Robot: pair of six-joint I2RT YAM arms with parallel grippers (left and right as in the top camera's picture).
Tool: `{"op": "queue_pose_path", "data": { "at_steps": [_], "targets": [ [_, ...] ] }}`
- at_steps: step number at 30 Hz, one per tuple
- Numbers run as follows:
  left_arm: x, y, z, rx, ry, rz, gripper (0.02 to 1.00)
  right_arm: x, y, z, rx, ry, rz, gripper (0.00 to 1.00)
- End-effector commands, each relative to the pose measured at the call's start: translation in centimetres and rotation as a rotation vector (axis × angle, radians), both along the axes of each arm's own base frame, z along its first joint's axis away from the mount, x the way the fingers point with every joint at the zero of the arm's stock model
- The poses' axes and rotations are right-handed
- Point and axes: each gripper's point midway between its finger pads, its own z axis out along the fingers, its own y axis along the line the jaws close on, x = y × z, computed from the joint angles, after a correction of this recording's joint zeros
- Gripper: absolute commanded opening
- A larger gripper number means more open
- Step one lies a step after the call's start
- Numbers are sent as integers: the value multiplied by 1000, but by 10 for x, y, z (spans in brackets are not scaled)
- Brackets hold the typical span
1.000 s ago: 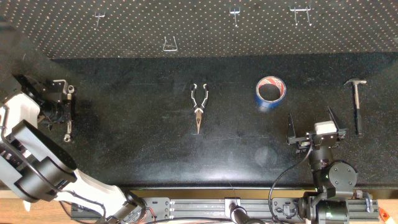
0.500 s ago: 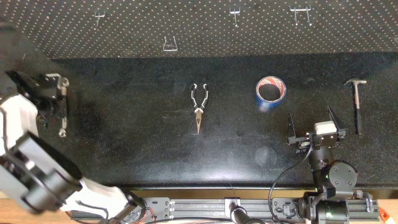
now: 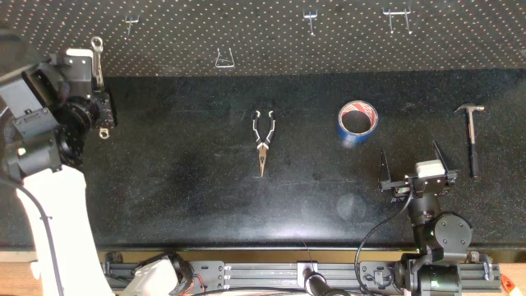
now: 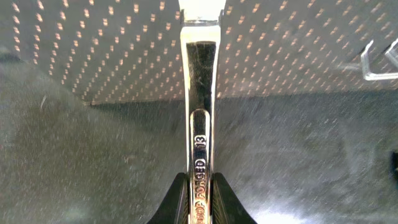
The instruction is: Place Tools Onto Pegboard
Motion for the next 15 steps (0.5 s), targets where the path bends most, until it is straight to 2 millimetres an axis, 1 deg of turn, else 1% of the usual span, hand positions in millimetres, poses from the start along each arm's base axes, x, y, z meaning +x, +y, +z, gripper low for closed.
{"op": "queue_pose_path", "data": {
  "at_steps": [1, 3, 6, 8, 10, 12, 15],
  "targets": [
    [8, -18, 24, -11, -142, 28, 27, 0, -3, -1, -7, -1, -13, 993],
    [11, -23, 19, 30, -153, 33, 29, 0, -3, -1, -7, -1, -13, 996],
    [11, -38, 0, 68, -166, 12, 29, 0, -3, -1, -7, -1, -13, 993],
    [10, -48, -12, 63, -168, -10, 29, 0, -3, -1, -7, -1, -13, 996],
    [10, -50, -24, 31, -161, 9, 29, 0, -3, -1, -7, -1, -13, 996],
    [11, -50, -24, 20, -170, 18, 29, 0, -3, -1, -7, -1, -13, 993],
    [15, -48, -18, 25, -200, 21, 29, 0, -3, -1, -7, -1, -13, 996]
  ]
}}
